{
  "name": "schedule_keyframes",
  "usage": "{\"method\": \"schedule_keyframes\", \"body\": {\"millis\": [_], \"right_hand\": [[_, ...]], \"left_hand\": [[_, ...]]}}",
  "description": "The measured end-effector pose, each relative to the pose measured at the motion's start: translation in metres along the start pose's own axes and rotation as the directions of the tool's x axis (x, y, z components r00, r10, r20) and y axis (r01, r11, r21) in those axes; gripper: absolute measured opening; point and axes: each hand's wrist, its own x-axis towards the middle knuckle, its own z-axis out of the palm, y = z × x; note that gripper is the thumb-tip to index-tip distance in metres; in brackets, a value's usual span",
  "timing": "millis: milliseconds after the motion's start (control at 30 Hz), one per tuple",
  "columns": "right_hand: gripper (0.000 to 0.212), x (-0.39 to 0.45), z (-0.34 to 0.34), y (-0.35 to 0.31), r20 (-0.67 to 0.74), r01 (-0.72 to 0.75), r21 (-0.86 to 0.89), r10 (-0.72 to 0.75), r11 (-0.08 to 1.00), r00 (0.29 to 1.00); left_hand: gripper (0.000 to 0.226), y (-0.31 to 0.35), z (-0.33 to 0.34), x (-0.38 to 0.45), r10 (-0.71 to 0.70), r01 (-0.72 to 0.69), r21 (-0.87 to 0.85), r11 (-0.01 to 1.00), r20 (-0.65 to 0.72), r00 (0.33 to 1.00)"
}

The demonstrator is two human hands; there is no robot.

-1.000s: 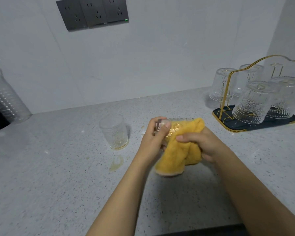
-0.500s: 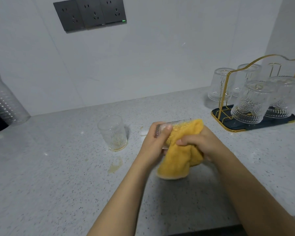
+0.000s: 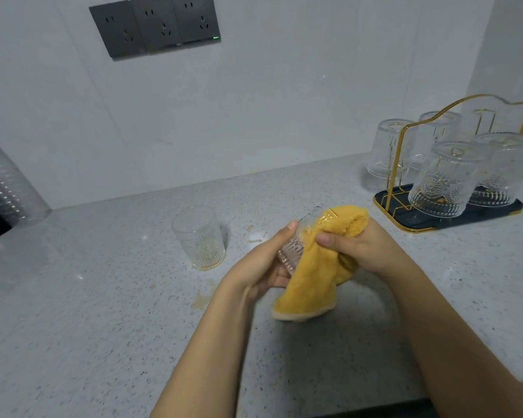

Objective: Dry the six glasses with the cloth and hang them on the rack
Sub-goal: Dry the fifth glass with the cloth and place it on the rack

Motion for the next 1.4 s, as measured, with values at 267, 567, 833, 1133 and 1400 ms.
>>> {"method": "schedule_keyframes", "body": {"millis": [267, 567, 833, 1133, 1400], "right_hand": [[0.04, 0.0, 0.02, 0.002, -0.309, 0.031, 0.128, 0.01, 0.991, 0.951], [0.024, 0.008, 0.03, 0.003, -0.432, -0.022, 0.573, 0.325, 0.819, 0.841], [0.049, -0.01, 0.076, 0.0, -0.22, -0.263, 0.338, 0.347, 0.904, 0.912], [0.062, 0.0, 0.069, -0.004, -0.254, -0.298, 0.513, 0.474, 0.805, 0.843], [0.053, 0.004, 0.06, -0.006, -0.349, -0.196, 0.523, 0.419, 0.829, 0.838]], "left_hand": [[0.084, -0.005, 0.013, 0.002, -0.023, 0.046, -0.106, 0.993, 0.205, 0.978], [0.089, -0.003, 0.009, 0.014, 0.233, -0.248, -0.519, 0.818, -0.095, 0.968], [0.066, -0.004, 0.024, 0.009, 0.143, -0.137, -0.774, 0.619, -0.06, 0.988], [0.079, -0.011, 0.038, 0.008, 0.132, -0.094, -0.77, 0.631, -0.013, 0.991], [0.066, -0.011, 0.046, 0.004, 0.167, -0.115, -0.736, 0.668, -0.002, 0.986]]}}
